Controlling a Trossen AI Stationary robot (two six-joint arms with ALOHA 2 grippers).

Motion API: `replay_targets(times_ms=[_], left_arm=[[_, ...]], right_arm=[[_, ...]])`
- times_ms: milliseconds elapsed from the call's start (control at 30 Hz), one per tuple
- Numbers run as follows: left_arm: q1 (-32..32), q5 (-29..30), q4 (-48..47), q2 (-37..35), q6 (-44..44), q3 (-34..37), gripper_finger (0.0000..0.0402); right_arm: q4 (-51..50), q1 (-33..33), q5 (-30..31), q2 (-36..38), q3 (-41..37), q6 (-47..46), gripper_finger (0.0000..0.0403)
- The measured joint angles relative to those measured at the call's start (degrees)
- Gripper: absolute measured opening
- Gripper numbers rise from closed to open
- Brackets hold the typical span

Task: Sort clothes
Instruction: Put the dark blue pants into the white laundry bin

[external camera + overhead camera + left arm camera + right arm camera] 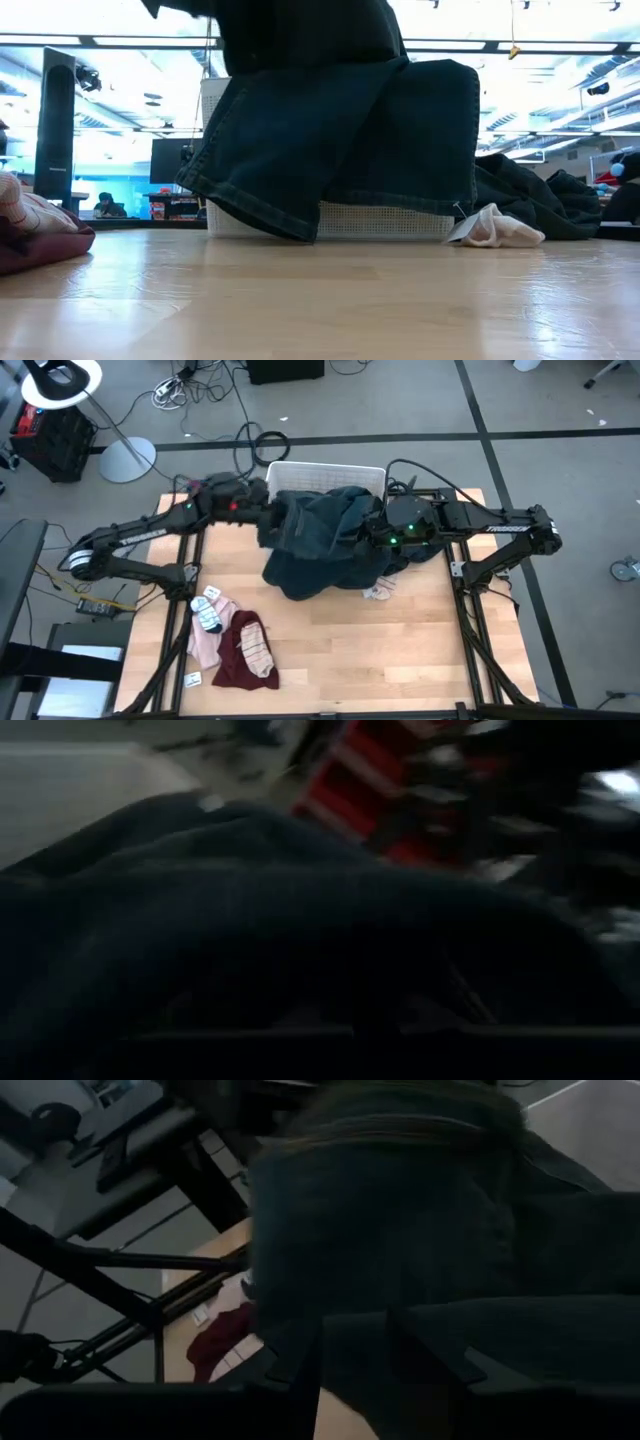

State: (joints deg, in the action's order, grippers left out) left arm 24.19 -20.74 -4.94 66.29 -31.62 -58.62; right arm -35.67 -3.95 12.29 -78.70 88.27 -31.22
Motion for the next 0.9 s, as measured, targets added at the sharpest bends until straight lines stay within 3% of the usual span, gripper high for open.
replay_targets(times_ms=[233,500,700,900], left_arm=[[6.53,1.40,-7.38,9.19,0.00,-4.37,0.0000],[8.57,2.51,-9.82,10.13,1.91,-9.13,0.0000],[8.84,4.71,-24.27,10.02,11.91,-19.85,0.0000],[8.93,10.51,-36.29,10.00,21.22,-28.67,0.0000]], right_arm=[[0.28,-1.78,1.27,0.00,0.00,-0.73,0.0114],[2.97,-2.18,1.31,-1.29,0.04,0.02,0.0109],[5.00,-0.30,1.25,-3.98,0.04,1.36,0.0096],[14.70,2.06,-1.67,-7.78,0.04,2.99,0.0089]])
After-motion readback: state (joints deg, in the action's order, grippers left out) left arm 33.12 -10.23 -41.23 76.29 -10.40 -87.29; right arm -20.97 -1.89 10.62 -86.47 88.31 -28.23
